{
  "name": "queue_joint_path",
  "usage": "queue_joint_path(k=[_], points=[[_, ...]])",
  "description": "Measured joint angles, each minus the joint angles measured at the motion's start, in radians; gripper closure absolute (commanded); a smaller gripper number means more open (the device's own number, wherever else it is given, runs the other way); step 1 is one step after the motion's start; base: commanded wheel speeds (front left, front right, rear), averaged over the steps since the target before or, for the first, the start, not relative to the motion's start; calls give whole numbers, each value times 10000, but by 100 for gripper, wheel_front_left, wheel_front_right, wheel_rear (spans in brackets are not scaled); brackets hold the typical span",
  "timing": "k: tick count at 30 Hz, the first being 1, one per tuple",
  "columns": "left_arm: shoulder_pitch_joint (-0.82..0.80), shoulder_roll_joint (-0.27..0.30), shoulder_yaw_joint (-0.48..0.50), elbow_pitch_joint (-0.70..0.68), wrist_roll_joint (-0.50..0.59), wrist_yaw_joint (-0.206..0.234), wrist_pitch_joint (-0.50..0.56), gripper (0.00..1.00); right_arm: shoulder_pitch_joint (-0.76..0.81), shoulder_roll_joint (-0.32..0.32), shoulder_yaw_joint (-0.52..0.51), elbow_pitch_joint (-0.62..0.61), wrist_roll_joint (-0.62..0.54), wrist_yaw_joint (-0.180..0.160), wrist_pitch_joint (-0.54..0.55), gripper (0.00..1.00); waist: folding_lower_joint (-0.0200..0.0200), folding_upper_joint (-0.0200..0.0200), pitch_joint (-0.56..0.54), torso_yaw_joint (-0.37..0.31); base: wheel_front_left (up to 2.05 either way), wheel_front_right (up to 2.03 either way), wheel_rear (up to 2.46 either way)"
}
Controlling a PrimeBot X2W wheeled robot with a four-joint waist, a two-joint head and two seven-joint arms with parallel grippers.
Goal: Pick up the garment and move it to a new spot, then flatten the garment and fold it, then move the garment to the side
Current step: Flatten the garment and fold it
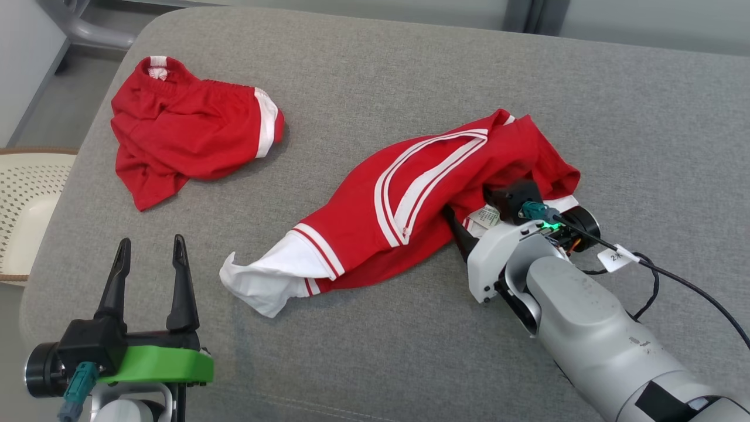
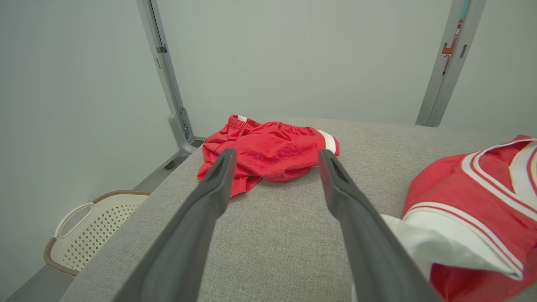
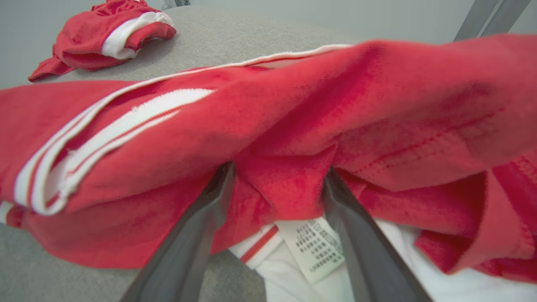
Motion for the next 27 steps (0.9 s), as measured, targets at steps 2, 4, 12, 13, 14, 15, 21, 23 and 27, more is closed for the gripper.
queue_joint_path(k=[2, 4, 12, 13, 14, 15, 21, 23, 27], points=[[-41, 0, -40, 0, -31, 0, 0, 0, -151, 4, -50, 104, 58, 0, 0, 0, 0, 0, 47, 70, 0, 0, 0], [-41, 0, -73, 2, -38, 0, 0, 0, -241, 4, -268, 134, 75, 0, 0, 100, 0, 0, 73, 111, 0, 0, 0], [123, -2, 173, 15, -40, 54, 0, 0, 128, 12, -1104, -472, -339, 0, -2, 100, 0, 0, -29, -166, 0, 0, 0], [199, -4, 217, 21, -38, 54, 0, 0, 315, -4, -1237, -679, -523, 0, -2, 100, 0, 0, -65, -260, 0, 0, 0], [237, -4, 257, 29, -38, 54, 0, 0, 473, -23, -1327, -886, -648, 0, -2, 100, 0, 0, -97, -337, 0, 0, 0], [273, -2, 268, 35, -35, 52, 0, 0, 696, -50, -1455, -1166, -757, 0, -2, 100, 0, 0, -142, -437, 0, 0, 0], [494, -10, 263, 6, 35, 42, 0, 0, 2268, -477, -2284, -2865, -1388, 0, 0, 100, 0, 0, -496, -1052, 0, 0, 0], [527, -12, 299, 12, 82, 33, 0, 0, 2790, -631, -2642, -3425, -1607, 0, -2, 100, 0, 0, -625, -1290, 0, 0, 0], [610, -12, 336, -17, 86, 27, 0, 0, 3608, -813, -3214, -4224, -1956, 2, -2, 100, 0, 0, -818, -1724, 0, 0, 0]])
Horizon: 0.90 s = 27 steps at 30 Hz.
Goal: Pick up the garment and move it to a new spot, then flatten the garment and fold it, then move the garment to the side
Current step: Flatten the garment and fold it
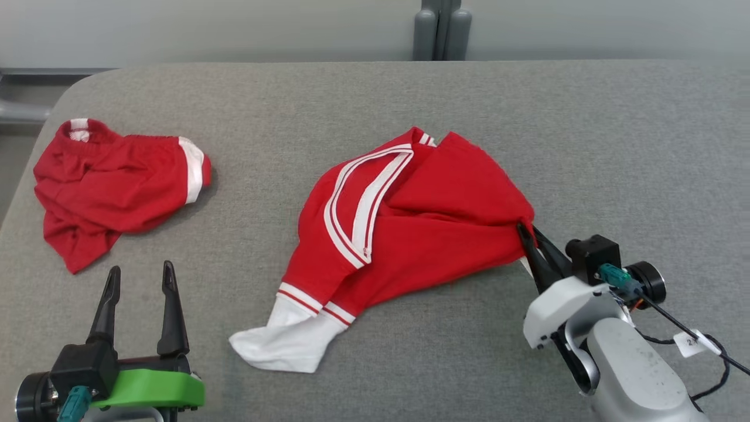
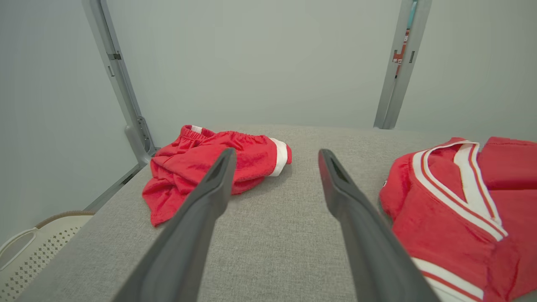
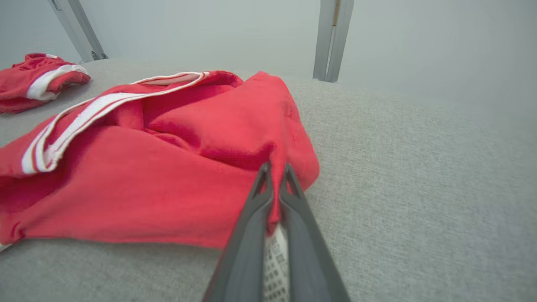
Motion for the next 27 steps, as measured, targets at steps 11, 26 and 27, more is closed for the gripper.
queue_joint_path(k=[11, 26, 27], points=[[220, 0, 13, -50, -82, 23, 0, 0, 2157, -240, -2201, -1419, -546, 0, 2, 100, 0, 0, -303, -926, 0, 0, 0], [262, -2, 192, -63, -46, 21, 0, 0, 2680, 449, -2803, -2638, -794, 0, 46, 0, 0, 0, -457, -1190, 0, 0, 0], [265, -2, 201, -61, -17, 19, 0, 0, 2638, 481, -2771, -2869, -794, 0, 40, 0, 0, 0, -478, -1180, 0, 0, 0]])
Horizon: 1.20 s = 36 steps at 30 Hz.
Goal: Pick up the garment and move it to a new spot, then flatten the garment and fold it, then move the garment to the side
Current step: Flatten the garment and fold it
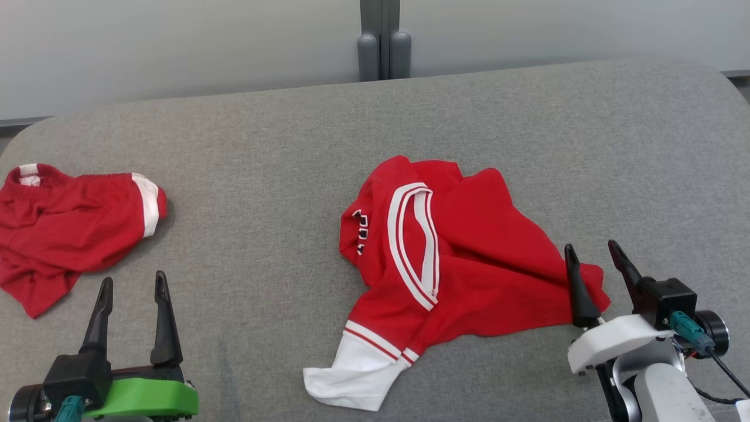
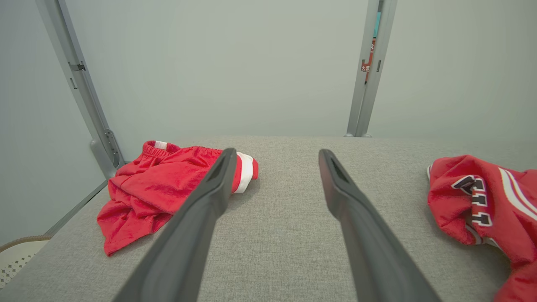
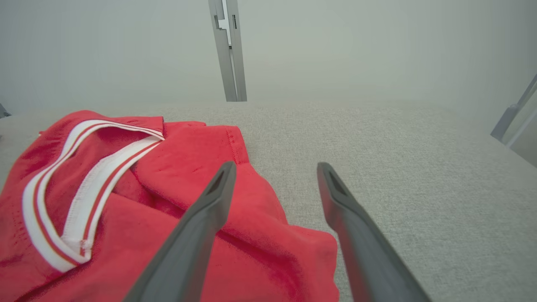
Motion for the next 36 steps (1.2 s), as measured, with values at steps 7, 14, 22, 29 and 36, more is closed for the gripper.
queue_joint_path(k=[7, 14, 22, 29, 36], points=[[94, 0, 71, -13, 111, -8, 0, 0, 155, 240, 286, -1854, 2, 0, -40, 0, 0, 0, -94, 129, 0, 0, 0], [106, 0, 127, -81, 207, -19, 0, 0, 972, 309, 447, -2625, 330, 0, -40, 0, 0, 0, -89, 303, 0, 0, 0], [109, 2, 21, -46, 562, -90, 0, 0, 1052, 314, 581, -2360, 451, 0, -40, 0, 0, 0, 3, 244, 0, 0, 0], [-688, 326, -2121, 69, 1152, -136, 0, 0, 787, 314, 631, -2042, 451, 0, -38, 0, 0, 0, 69, 126, 0, 0, 0], [-2220, 1062, -5087, 995, 1057, -142, 0, 0, 535, 318, 798, -1858, 489, 0, -40, 0, 0, 0, 225, -172, 0, 0, 0]])
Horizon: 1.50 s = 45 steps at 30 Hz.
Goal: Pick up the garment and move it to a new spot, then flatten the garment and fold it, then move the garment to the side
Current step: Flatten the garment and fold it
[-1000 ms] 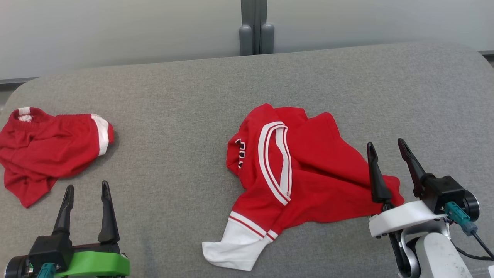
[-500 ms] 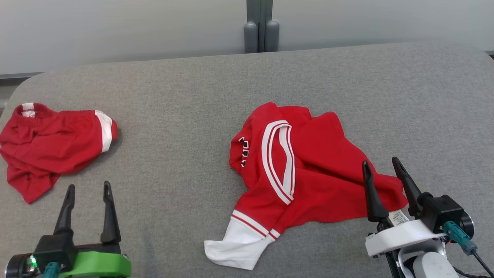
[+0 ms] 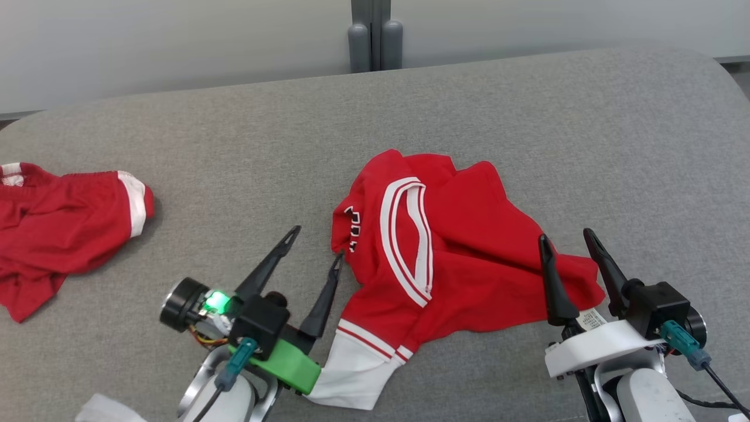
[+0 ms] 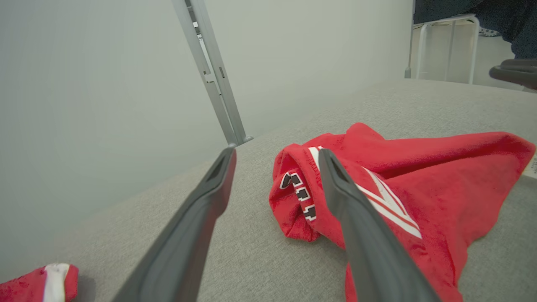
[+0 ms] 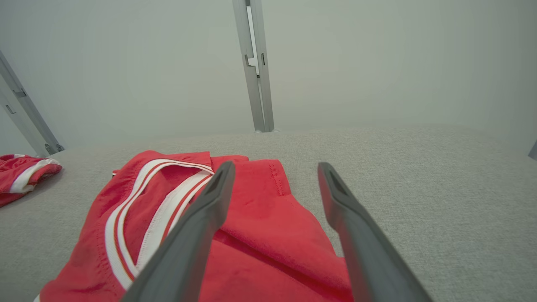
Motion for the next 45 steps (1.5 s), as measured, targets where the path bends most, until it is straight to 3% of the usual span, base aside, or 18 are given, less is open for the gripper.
queue_joint_path(k=[12, 22, 39, 40, 41, 42, 45], points=[[-1790, 420, -3611, 2635, -616, -8, 0, 0, -167, 2, -12, 100, 165, 0, 0, 0, 0, 0, 286, -738, 0, 0, 0], [-3078, -54, -5415, 4698, -955, -12, 63, 0, -399, 4, 109, 98, 263, 0, 0, 0, 0, 0, 584, -1039, 0, 0, 0], [-4319, -531, -5937, 7400, -1593, -13, -15, 0, -556, 4, 146, 111, 393, 0, 0, 0, 0, 0, 901, -1452, 0, 0, 0], [-4344, -554, -5958, 7474, -1636, -13, -21, 18, -560, 2, 146, 109, 401, 0, 0, 0, 0, 0, 906, -1454, 0, 0, 0], [-4386, -575, -5981, 7582, -1655, -23, -27, 66, -566, 4, 150, 107, 403, 0, 0, 0, 0, 0, 916, -1458, 0, 0, 0], [-4428, -604, -5969, 7678, -1705, -38, -29, 100, -577, 4, 159, 107, 405, 0, 0, 0, 0, 0, 927, -1463, 0, 0, 0], [-4484, -650, -5900, 7775, -1918, -38, -27, 100, -616, 4, 165, 98, 420, 0, 0, 0, 0, 0, 944, -1462, 0, 0, 0]])
